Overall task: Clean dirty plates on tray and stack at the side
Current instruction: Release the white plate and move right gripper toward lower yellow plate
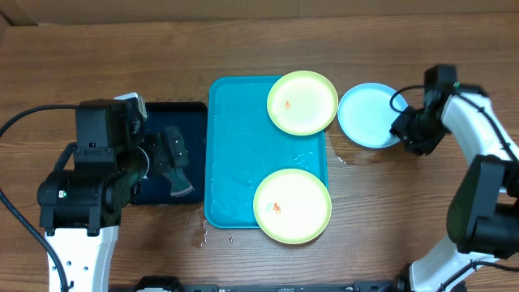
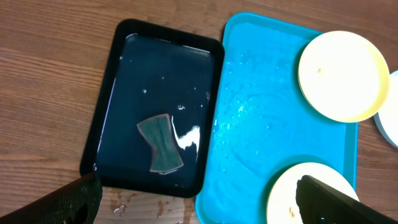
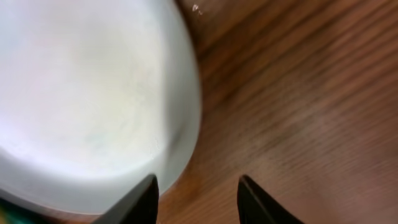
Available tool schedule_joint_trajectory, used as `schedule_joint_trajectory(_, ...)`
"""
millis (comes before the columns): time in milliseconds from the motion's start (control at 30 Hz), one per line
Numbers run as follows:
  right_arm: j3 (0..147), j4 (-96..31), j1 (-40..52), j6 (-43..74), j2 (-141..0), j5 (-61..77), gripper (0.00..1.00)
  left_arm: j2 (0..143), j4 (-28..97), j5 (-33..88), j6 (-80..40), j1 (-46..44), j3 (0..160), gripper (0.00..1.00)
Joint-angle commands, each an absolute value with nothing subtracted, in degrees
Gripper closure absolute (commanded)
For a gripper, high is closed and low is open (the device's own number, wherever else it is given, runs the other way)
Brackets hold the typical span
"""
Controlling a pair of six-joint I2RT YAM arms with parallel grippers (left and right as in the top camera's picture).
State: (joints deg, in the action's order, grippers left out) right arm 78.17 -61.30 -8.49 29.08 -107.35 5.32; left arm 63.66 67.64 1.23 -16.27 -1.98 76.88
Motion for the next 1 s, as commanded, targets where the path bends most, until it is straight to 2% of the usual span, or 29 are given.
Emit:
schedule_joint_trajectory(0,88.07,-71.07,-7.09,21.28,-102.50,9.02,0.52,63.75,67.48,0.64,-15.40,-1.85,77.52,0.00)
schedule_joint_trajectory(100,89.08,-78.30,-5.76,19.51,-101.58,11.88,0.46,63.75,67.48,0.64,-15.40,-1.85,77.52,0.00)
schedule_joint_trajectory(300,86.21,-85.19,-1.15,16.71,-101.58,13.85,0.46,63.75,67.48,0.64,-15.40,-1.85,77.52,0.00)
schedule_joint_trajectory(733,74.52,-82.37,14.33,16.73,-101.58,13.80,0.45,63.75,67.51,0.64,-15.40,-1.85,77.52,0.00)
schedule_joint_trajectory(967,67.70,-74.74,18.90,22.02,-101.60,13.85,0.48,63.75,67.48,0.64,-15.40,-1.85,77.52,0.00)
